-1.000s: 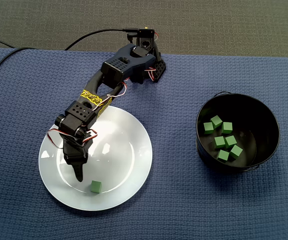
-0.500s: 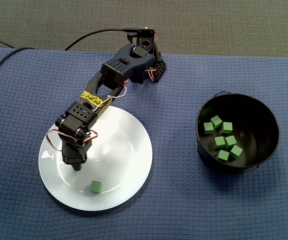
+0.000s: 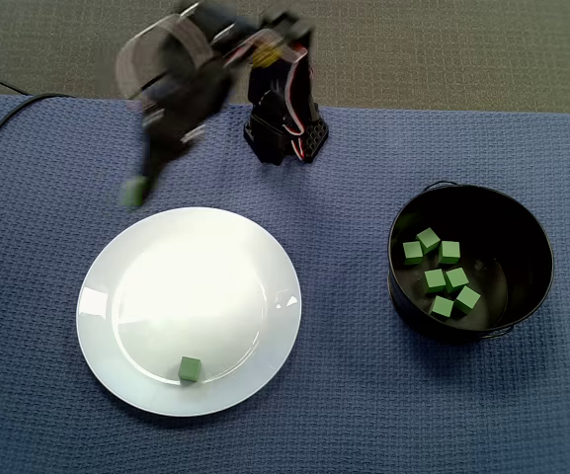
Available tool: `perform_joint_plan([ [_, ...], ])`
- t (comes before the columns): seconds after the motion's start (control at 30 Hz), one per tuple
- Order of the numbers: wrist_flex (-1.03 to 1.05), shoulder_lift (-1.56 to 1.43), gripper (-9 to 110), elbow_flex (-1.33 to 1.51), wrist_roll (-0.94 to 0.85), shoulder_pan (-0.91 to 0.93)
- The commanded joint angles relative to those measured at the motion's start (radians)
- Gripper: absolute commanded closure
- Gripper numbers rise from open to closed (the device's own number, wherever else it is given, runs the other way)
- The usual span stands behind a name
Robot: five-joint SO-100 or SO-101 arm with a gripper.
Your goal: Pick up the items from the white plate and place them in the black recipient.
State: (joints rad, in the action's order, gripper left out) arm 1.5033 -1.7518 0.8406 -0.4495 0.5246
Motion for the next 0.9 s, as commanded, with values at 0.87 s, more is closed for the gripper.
perform_joint_plan([
  [0.87, 0.057, 0.735, 102, -0.196, 0.055, -1.345],
])
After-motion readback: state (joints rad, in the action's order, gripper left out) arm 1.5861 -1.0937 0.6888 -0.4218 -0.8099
